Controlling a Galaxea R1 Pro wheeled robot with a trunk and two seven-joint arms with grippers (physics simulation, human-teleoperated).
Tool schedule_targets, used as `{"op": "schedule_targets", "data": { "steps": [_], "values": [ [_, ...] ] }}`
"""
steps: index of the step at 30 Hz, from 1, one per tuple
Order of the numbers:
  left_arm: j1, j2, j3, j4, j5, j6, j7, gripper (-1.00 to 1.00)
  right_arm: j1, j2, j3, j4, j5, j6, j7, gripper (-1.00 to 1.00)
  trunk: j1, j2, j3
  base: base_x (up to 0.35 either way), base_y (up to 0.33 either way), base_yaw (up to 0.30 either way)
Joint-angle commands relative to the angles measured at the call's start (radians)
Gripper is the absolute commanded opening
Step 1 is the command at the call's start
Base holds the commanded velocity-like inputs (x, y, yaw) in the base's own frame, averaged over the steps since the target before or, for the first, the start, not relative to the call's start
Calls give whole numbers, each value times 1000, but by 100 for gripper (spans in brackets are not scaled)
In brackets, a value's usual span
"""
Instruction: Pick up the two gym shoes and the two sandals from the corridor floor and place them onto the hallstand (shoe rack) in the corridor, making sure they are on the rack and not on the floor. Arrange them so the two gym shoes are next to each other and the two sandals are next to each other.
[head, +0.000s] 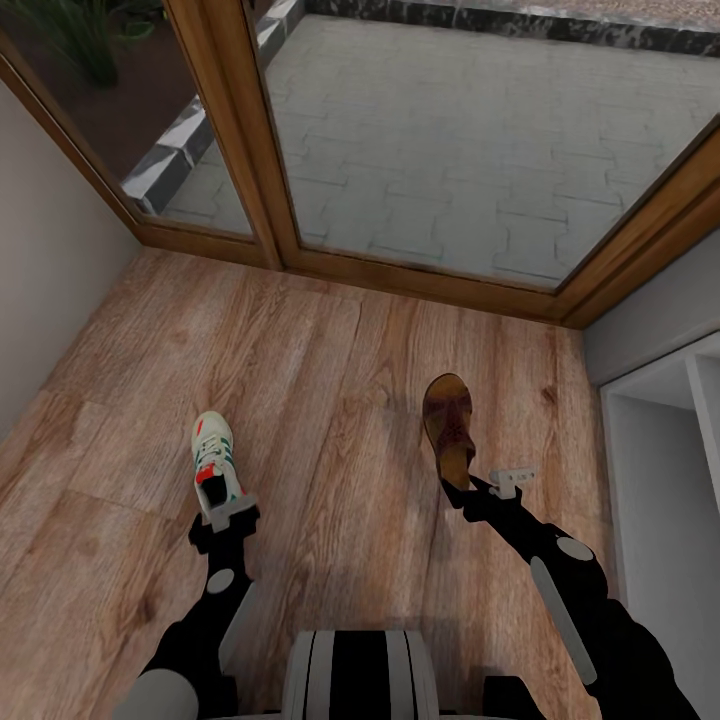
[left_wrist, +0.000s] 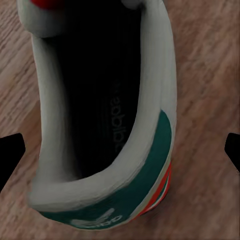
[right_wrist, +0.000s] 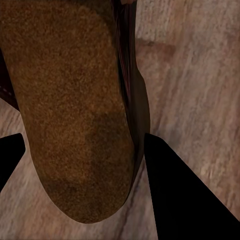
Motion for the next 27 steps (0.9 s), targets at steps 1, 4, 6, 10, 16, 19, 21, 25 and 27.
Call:
{"op": "schedule_targets", "data": {
  "steps": [1,4,6,10,16,19,21,25,27],
  "values": [
    [-2,0,0,0,0,-2,0,100,0,0,0,0,-3,1,0,-100,0,0,0,0,0,0],
    [-4,0,0,0,0,-6,0,100,0,0,0,0,-3,0,0,-100,0,0,0,0,0,0],
    [-4,0,0,1,0,-7,0,100,0,0,0,0,-3,0,0,-100,0,0,0,0,0,0],
    [-5,0,1,1,0,-8,0,100,0,0,0,0,-3,0,0,-100,0,0,0,0,0,0],
    [-5,0,4,3,0,-12,0,100,0,0,1,0,-3,0,0,-100,0,0,0,0,0,0],
    [-4,-1,6,4,1,-17,0,100,0,0,1,0,-3,0,0,-100,0,0,0,0,0,0],
    [-4,0,14,5,3,-23,0,100,0,0,1,0,-3,0,0,-100,0,0,0,0,0,0],
    [-4,0,65,8,6,-33,-1,100,0,0,1,0,-3,0,0,-100,0,0,0,0,0,0],
    [-4,0,83,9,7,-35,-2,100,0,0,1,0,-3,0,0,-100,0,0,0,0,0,0]
  ]
}}
